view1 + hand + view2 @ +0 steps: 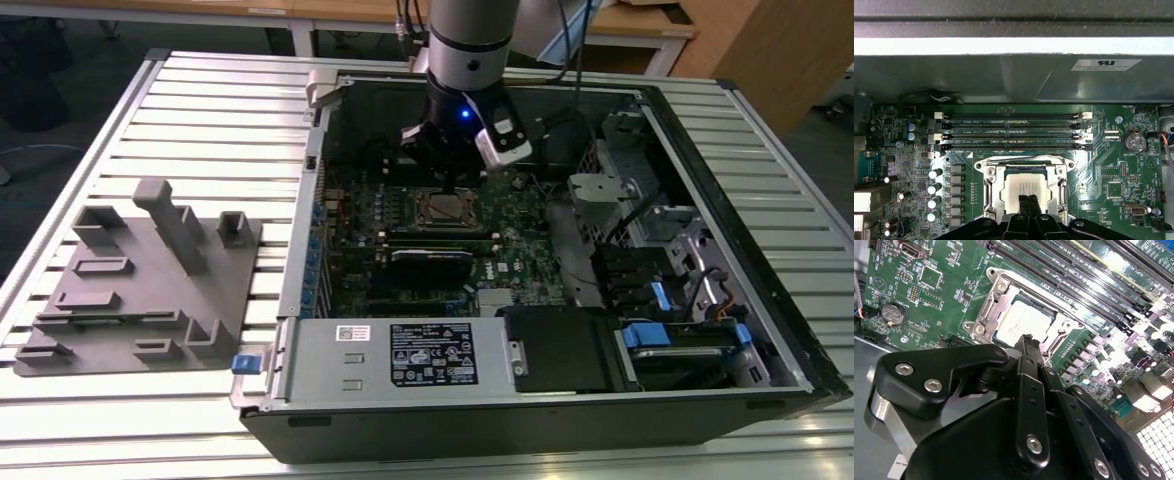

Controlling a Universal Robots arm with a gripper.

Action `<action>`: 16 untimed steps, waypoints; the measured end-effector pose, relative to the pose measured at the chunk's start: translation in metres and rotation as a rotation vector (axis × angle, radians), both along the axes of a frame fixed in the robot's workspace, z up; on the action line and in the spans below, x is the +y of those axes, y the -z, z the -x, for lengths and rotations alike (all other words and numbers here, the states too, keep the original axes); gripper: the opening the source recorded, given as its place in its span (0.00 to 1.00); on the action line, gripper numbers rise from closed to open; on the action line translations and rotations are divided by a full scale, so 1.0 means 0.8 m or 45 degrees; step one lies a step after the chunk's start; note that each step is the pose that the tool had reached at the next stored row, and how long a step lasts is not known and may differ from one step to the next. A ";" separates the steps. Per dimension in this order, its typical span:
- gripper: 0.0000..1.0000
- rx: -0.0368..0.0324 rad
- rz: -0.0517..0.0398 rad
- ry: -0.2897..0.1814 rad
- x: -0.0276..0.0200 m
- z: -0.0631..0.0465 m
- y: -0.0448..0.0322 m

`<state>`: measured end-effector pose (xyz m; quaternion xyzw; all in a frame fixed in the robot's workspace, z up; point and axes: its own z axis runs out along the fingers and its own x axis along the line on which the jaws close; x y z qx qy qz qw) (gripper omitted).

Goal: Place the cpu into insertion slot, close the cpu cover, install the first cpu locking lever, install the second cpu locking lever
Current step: 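Install the second cpu locking lever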

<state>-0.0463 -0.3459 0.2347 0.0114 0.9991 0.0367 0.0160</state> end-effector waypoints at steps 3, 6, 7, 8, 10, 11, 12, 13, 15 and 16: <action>0.11 0.0003 0.000 0.000 -0.0011 0.000 -0.0002; 0.11 0.0001 0.000 0.000 -0.0052 0.000 -0.0001; 0.11 0.0002 0.000 0.000 -0.0071 0.000 -0.0001; 0.11 0.0001 0.000 0.000 -0.0095 0.000 -0.0001; 0.11 0.0001 0.000 0.000 -0.0145 0.000 -0.0001; 0.11 0.0001 0.000 0.000 -0.0172 0.000 -0.0001; 0.11 0.0001 0.000 0.000 -0.0201 0.000 -0.0001; 0.11 0.0002 0.000 0.000 -0.0229 0.000 -0.0001; 0.11 0.0001 0.000 0.000 -0.0286 0.000 -0.0001; 0.11 0.0001 0.000 0.000 -0.0310 0.000 -0.0001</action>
